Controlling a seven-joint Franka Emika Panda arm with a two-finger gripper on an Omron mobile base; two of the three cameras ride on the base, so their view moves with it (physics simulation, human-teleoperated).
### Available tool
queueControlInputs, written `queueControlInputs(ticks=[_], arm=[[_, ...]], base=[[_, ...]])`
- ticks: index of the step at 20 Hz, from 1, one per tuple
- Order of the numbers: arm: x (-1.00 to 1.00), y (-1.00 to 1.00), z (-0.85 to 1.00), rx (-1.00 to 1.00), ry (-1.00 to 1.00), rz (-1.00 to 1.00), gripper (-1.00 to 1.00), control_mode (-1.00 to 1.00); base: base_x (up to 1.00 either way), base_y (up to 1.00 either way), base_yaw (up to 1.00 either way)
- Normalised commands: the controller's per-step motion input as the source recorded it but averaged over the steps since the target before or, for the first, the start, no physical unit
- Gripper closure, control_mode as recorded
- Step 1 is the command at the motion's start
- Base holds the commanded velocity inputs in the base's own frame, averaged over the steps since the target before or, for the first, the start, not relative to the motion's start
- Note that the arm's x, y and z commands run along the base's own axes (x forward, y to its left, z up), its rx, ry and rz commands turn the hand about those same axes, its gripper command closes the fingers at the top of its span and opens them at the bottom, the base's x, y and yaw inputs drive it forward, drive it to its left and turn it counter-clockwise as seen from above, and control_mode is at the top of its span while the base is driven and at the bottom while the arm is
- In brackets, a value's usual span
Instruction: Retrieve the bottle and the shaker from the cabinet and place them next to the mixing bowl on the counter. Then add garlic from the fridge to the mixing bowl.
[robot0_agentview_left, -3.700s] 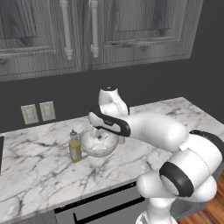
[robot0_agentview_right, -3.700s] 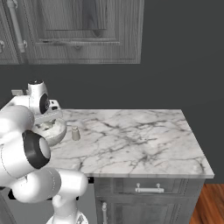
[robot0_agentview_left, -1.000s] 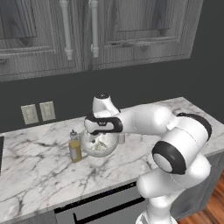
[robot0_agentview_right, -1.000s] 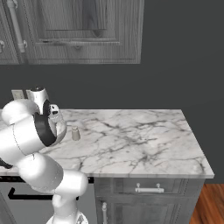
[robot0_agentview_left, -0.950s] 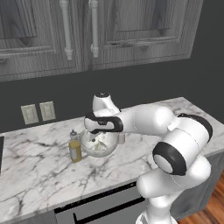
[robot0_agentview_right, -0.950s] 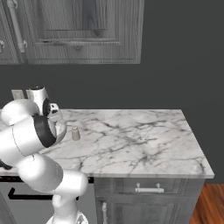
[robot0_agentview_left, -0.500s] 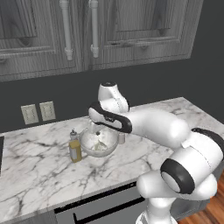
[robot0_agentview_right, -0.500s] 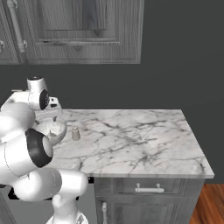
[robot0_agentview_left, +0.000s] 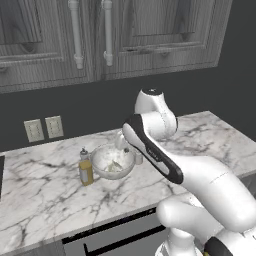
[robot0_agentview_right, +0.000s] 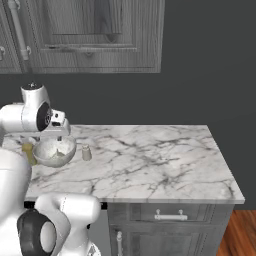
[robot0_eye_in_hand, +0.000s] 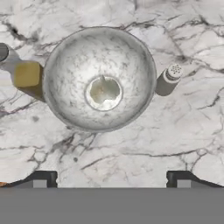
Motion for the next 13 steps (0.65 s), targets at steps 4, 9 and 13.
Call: queueControlInputs(ticks=[4, 9, 13], arm=[[-0.89, -0.37, 0.72, 0.04, -0.19, -0.11, -1.00, -1.00], [-0.75, -0.38, 0.76, 0.00, -0.20, -0.03, -1.00, -1.00], [-0.51, -0.23, 0.81, 0.00, -0.15, -0.02, -1.00, -1.00]], base=[[0.00, 0.00, 0.00], [0.00, 0.00, 0.00], [0.00, 0.00, 0.00]])
